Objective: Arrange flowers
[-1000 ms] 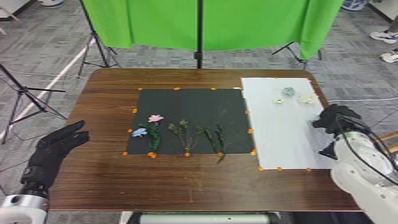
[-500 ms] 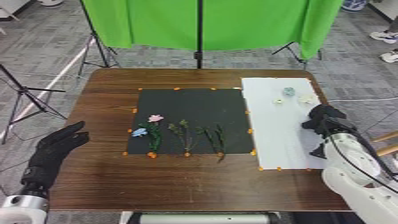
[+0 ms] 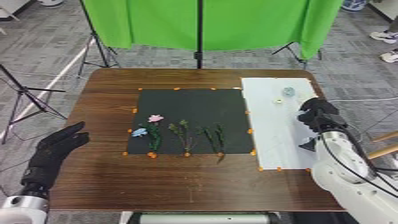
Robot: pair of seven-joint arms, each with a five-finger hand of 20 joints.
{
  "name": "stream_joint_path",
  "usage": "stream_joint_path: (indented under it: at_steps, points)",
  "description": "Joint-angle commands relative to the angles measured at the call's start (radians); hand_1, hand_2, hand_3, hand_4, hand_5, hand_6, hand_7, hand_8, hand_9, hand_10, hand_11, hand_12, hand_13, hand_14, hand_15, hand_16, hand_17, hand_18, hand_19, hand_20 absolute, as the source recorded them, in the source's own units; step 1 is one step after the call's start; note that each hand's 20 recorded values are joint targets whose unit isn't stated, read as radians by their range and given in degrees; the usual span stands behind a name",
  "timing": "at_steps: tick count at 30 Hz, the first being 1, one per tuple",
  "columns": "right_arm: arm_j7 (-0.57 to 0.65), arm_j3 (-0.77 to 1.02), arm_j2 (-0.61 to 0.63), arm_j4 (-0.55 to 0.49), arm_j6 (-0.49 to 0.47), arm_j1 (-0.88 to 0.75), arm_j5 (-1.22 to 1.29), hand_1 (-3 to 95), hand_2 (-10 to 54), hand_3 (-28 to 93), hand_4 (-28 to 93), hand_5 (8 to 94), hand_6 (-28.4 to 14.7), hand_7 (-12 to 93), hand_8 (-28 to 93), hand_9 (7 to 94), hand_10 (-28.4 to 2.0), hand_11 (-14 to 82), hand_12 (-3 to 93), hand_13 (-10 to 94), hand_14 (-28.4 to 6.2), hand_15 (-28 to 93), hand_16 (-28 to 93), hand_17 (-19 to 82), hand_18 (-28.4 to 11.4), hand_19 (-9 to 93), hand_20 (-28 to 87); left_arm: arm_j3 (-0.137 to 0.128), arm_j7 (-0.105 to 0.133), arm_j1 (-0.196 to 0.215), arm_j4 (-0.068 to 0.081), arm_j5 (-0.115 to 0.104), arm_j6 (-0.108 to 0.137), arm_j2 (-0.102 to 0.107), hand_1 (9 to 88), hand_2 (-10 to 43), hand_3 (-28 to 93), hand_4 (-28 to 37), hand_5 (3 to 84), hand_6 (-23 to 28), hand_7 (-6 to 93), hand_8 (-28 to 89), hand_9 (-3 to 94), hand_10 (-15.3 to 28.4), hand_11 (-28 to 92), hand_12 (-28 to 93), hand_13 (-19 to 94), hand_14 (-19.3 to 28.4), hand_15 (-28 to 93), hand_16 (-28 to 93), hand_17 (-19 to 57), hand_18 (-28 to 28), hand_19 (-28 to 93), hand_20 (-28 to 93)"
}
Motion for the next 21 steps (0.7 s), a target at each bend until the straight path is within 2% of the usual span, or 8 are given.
stream_joint_path:
  at_steps: [1, 5, 9, 14, 18, 21]
  points:
    - [0.002, 0.057, 0.016, -0.167, -0.049, 0.038, 0.068, 59.6, -9.5, 58, -17, 80.1, 2.4, 24, 5, 93.3, -7.9, 16.6, 38.7, 93, -0.5, 60, 37, 64, -15.1, 93, 62, -0.01, -0.015, 0.024, -0.006, 0.002, 0.006, -0.007, 33.7, 7.7, 65, -11.4, 42.5, 6.3, 9.3, -6, 43.7, 14.4, 18, 10, 37, 18.4, 16, 0, 9.3, 12.4, 11, 19]
    - [-0.015, 0.003, -0.01, -0.243, -0.071, 0.135, 0.158, 59.6, -9.5, 58, -17, 80.2, 2.1, 24, 5, 93.4, -7.9, 16.1, 39.0, 93, -0.4, 60, 38, 64, -15.1, 93, 62, -0.01, -0.021, 0.022, -0.006, 0.001, 0.001, -0.001, 33.7, 7.7, 65, -11.4, 42.5, 6.4, 9.3, -6, 43.7, 14.4, 18, 10, 37, 18.5, 15, 0, 9.3, 12.4, 11, 19]
    - [-0.048, -0.106, -0.091, -0.266, -0.097, 0.26, 0.211, 59.8, -9.5, 58, -17, 80.3, 1.9, 24, 6, 93.5, -8.1, 15.7, 39.1, 93, -0.3, 60, 38, 64, -15.1, 93, 62, -0.01, -0.027, 0.018, -0.006, 0.002, -0.002, 0.006, 33.6, 7.6, 65, -11.3, 42.5, 6.4, 9.3, -6, 43.6, 14.3, 18, 10, 36, 18.5, 16, 0, 9.3, 12.4, 11, 19]
    - [-0.089, -0.261, -0.232, -0.22, -0.136, 0.393, 0.217, 60.0, -9.5, 57, -17, 80.4, 1.8, 23, 6, 93.5, -8.2, 15.5, 39.4, 93, -0.2, 60, 38, 64, -15.1, 93, 62, -0.005, -0.031, 0.009, -0.002, 0.004, -0.012, 0.01, 33.6, 7.6, 65, -11.3, 42.5, 6.4, 9.2, -6, 43.6, 14.4, 18, 10, 36, 18.4, 15, 0, 9.3, 12.4, 11, 19]
    - [-0.1, -0.355, -0.314, -0.173, -0.159, 0.456, 0.192, 59.9, -9.5, 57, -17, 80.5, 1.8, 23, 6, 93.5, -8.1, 15.1, 39.5, 93, -0.2, 59, 38, 64, -15.0, 93, 62, 0.007, -0.038, -0.012, 0.01, 0.003, -0.023, 0.021, 33.7, 7.6, 65, -11.3, 42.4, 6.3, 9.1, -6, 43.6, 14.3, 18, 10, 36, 18.4, 15, 0, 9.2, 12.5, 11, 19]
    - [-0.096, -0.385, -0.371, -0.142, -0.203, 0.471, 0.192, 59.8, -9.5, 57, -17, 80.5, 1.8, 23, 6, 93.3, -8.0, 14.9, 39.7, 93, -0.3, 59, 38, 64, -15.1, 93, 62, 0.005, -0.039, -0.013, 0.01, 0.002, -0.024, 0.026, 33.6, 7.6, 65, -11.2, 42.4, 6.3, 9.1, -6, 43.6, 14.3, 18, 10, 36, 18.4, 15, 0, 9.1, 12.5, 11, 19]
